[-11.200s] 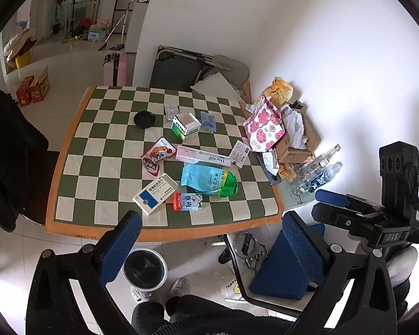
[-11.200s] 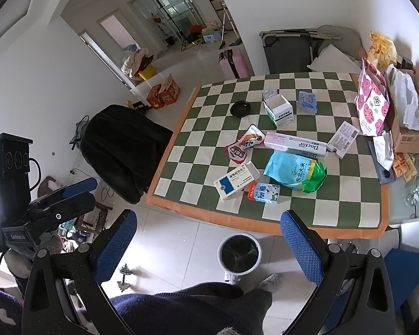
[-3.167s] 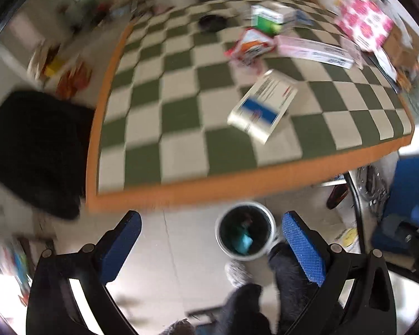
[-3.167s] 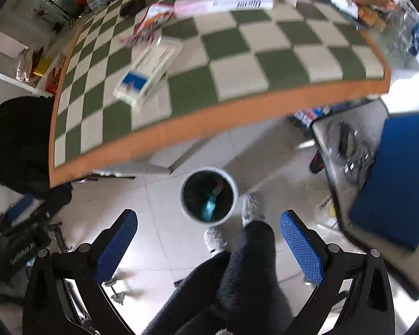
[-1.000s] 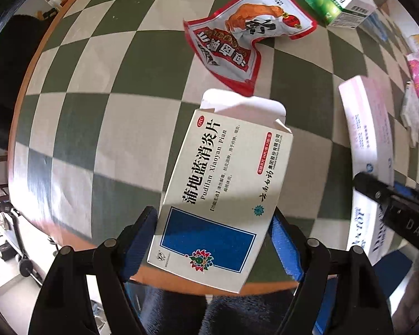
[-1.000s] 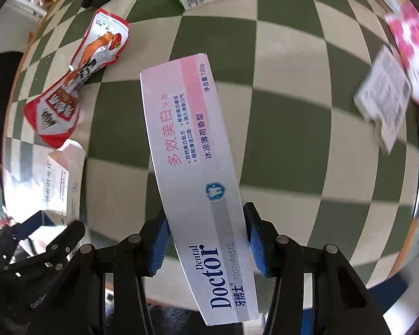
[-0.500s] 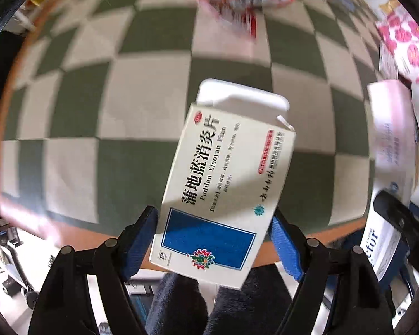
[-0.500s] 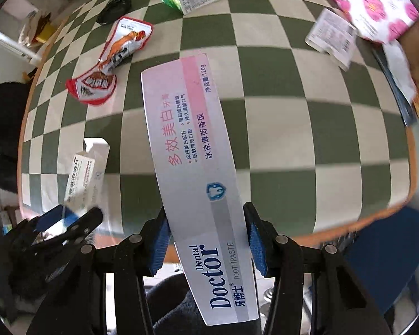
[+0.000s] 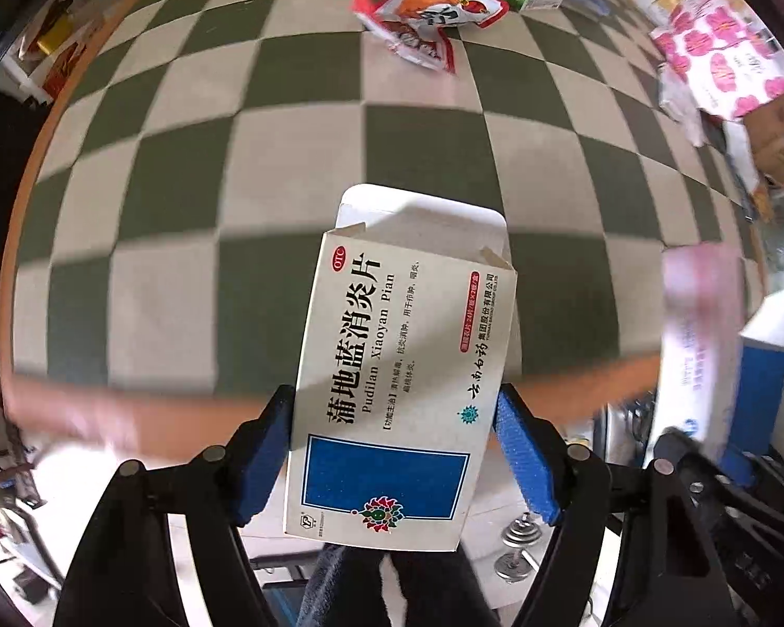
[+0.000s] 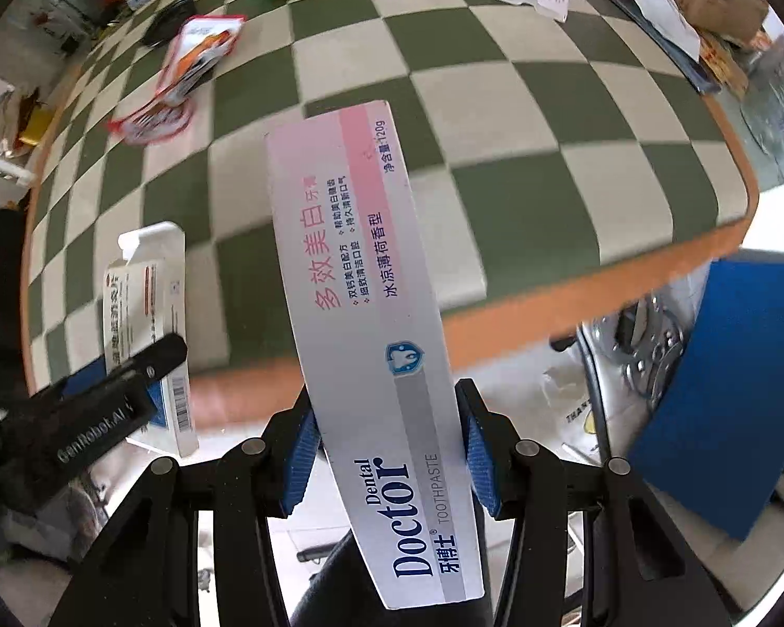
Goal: Collect trash
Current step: 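Carry both boxes over the white bin and open both tools to drop them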
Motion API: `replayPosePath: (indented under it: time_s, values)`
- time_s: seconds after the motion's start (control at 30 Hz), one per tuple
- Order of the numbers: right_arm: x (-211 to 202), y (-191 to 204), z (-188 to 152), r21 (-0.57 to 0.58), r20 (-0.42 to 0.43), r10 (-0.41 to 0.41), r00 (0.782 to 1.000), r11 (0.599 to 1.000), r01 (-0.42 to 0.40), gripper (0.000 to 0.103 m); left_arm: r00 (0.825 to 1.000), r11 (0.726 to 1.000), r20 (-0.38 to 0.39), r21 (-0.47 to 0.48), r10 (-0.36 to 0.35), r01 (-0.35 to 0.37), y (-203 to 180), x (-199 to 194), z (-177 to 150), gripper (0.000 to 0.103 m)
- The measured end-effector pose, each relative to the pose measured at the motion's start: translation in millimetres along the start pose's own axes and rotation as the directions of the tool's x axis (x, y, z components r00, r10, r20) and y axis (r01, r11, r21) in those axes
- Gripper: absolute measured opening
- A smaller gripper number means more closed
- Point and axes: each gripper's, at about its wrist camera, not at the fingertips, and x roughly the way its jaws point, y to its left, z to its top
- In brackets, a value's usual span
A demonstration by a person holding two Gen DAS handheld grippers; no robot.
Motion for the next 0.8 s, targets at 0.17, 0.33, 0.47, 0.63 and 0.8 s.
replayPosePath:
  time_s: [0.17,0.33,0.47,0.63,0.8]
  values:
    - [9.2,-7.9,-82.0,0.007,-0.075,0.12,0.99,0.993,-0.12,0.051,0.998,0.996,-0.052,-0.084,-0.026,0.021,44.8,-1.2,-67.9,0.073]
    - [78.5,-16.4,-149.5,0.062,-0.238,0.195,0.951,0.981,-0.186,0.051,0.98,0.98,-0.192,-0.197,-0.056,0.018,78.6,67.0,-111.4,0.073]
    - [164.6,-13.3,-168.1,0.065,-0.341,0.195,0.92,0.981,-0.183,0.051,0.953,0.957,-0.283,-0.289,-0.111,0.026,97.9,154.9,-124.0,0.073]
    - [292.4,-9.0,-167.6,0.062,-0.445,0.186,0.876,0.982,-0.177,0.052,0.898,0.931,-0.384,-0.357,-0.216,0.071,107.6,269.1,-129.4,0.076]
    - [400.3,0.9,-161.5,0.057,-0.52,0.193,0.832,0.98,-0.192,0.054,0.923,0.966,-0.373,-0.26,-0.093,-0.007,117.2,313.8,-123.3,0.089]
